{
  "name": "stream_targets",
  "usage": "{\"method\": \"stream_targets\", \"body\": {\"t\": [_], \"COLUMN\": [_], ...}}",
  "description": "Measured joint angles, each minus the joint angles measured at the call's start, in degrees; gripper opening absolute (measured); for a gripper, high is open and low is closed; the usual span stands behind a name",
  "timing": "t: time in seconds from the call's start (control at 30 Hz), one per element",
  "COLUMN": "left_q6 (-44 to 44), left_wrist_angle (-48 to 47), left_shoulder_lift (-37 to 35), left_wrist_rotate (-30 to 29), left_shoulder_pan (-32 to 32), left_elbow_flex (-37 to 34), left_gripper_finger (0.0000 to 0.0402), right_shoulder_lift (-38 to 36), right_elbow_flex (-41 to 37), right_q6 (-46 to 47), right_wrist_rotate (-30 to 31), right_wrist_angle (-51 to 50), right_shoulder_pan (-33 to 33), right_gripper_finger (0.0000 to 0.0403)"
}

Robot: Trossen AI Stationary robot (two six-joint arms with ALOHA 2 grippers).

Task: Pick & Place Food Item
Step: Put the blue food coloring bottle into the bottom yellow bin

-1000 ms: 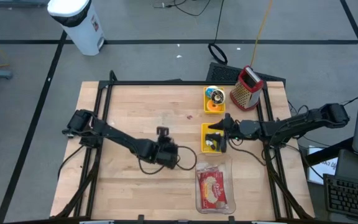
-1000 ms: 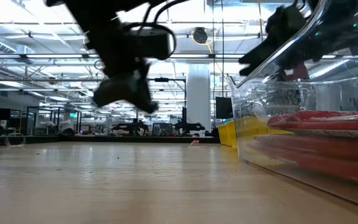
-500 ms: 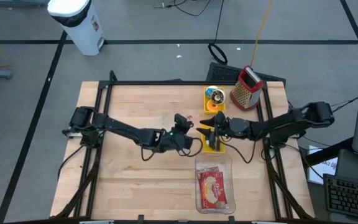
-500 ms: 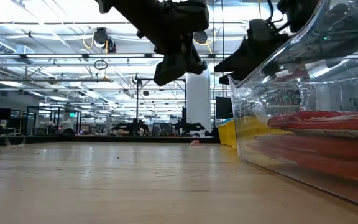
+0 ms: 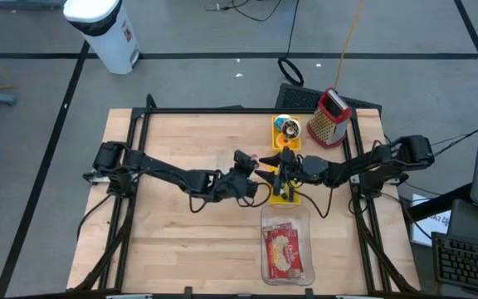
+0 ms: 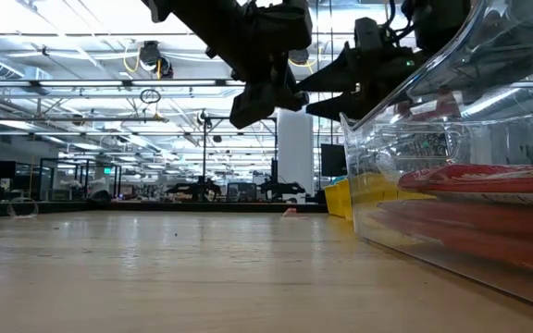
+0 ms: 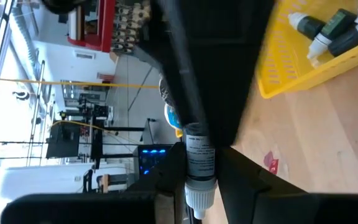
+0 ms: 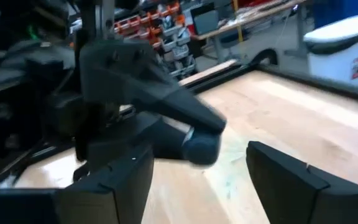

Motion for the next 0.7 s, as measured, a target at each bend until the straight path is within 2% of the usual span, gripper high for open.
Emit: {"method": "stream_targets", "body": {"t": [0.13, 0.27, 0.5, 0.7], "left_q6": [-0.1, -1.4, -1.6, -1.8], "left_wrist_angle": [1.2, 1.4, 2.2, 2.5], "left_shoulder_lift": [0.0, 0.0, 0.0, 0.0], "left_wrist_rotate": [0.9, 3.5, 3.8, 4.4], "left_shoulder_pan": [-0.1, -0.3, -0.4, -0.4], "left_elbow_flex": [0.0, 0.0, 0.0, 0.0], "left_gripper_finger": [0.0075, 0.0076, 0.0076, 0.0076], "right_shoulder_lift": [0.4, 0.4, 0.4, 0.3], "right_elbow_flex": [0.0, 0.0, 0.0, 0.0], "right_q6": [2.0, 2.0, 1.6, 1.6], "right_wrist_rotate": [-0.5, -0.6, -3.0, -3.7], "right_wrist_angle": [-0.1, 0.1, 0.4, 0.5], "right_shoulder_pan": [-0.7, -1.1, -1.0, -1.0], "right_gripper_finger": [0.0250, 0.0235, 0.0188, 0.0130]}}
